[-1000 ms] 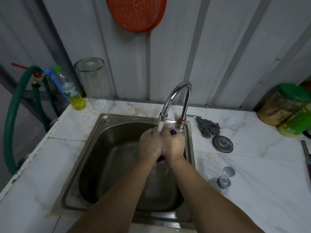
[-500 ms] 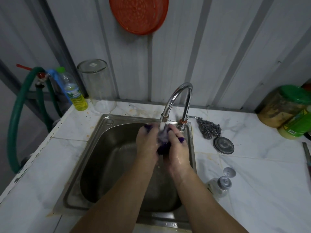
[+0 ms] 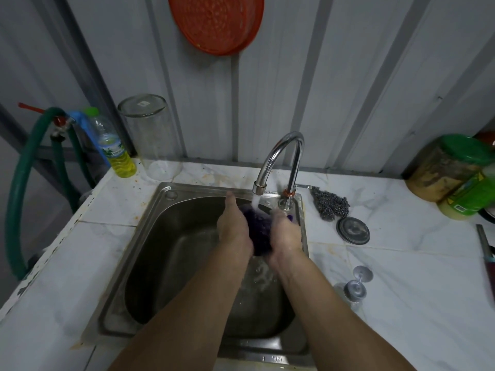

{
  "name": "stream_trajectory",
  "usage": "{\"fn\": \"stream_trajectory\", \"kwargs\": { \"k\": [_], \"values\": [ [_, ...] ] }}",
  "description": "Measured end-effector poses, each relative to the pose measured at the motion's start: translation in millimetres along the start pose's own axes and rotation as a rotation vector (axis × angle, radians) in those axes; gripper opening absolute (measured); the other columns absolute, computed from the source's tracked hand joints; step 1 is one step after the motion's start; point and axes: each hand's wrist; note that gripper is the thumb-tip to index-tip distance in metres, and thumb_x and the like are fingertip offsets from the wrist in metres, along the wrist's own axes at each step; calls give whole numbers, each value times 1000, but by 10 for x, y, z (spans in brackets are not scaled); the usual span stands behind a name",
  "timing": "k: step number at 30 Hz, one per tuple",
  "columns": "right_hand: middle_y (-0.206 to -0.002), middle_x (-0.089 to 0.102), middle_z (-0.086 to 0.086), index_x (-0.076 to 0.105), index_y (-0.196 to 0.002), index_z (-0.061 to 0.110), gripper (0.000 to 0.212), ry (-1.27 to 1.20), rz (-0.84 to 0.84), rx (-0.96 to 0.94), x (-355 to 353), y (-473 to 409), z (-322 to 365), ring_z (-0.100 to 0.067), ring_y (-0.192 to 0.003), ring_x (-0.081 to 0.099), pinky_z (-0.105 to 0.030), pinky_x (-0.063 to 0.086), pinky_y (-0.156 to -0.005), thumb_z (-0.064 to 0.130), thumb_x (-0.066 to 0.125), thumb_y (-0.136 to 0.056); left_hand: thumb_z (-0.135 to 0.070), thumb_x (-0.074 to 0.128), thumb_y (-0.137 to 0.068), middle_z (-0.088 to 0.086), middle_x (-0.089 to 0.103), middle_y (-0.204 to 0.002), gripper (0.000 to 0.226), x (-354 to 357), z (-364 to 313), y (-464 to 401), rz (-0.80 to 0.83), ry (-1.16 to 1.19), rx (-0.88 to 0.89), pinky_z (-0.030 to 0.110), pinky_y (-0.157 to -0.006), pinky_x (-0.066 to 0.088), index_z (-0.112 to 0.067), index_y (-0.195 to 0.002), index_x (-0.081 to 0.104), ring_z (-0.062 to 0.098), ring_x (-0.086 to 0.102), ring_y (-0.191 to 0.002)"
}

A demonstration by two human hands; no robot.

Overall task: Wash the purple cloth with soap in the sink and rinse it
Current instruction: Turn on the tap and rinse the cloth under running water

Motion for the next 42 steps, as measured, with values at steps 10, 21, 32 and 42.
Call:
{"fn": "stream_trajectory", "kwargs": {
  "k": [10,21,32,42],
  "values": [
    [-114,52,-4,63,-122,14,31,961,210,-1205,-317,192,-412,0,-97,50,-3,41,-85,28,63,-95,-41,54,-101,11,75,-57,36,-169,-137,-78,142,48,-140,25,-39,53,-7,-97,69,23,74,-48],
    [-104,73,-20,62,-78,13,24,934,-16,-194,216,-207,165,-36,-94,70,-44,59,-90,29,53,-94,-32,48,-101,23,74,-108,39,-157,42,-252,192,-383,126,35,-59,57,-3,-120,67,24,70,-69],
    [-92,80,-10,63,-109,15,45,1032,214,204,33,-255,984,-28,-92,72,-34,59,-63,50,36,-102,-7,72,-88,22,77,-108,30,-375,-169,-234,711,-407,21,42,-77,60,-1,-117,68,35,76,-96],
    [-139,51,-15,25,-154,-7,66,416,-8,80,-260,-856,1542,-33,-117,59,-44,45,-106,29,45,-102,4,68,-82,24,72,-118,43,-385,-197,-363,572,-276,8,43,-71,61,-6,-124,67,38,70,-106]
  ]
}}
Point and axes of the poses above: each hand's wrist, its own y-axis away from the middle knuckle, its own x-axis out of the palm, z = x × y
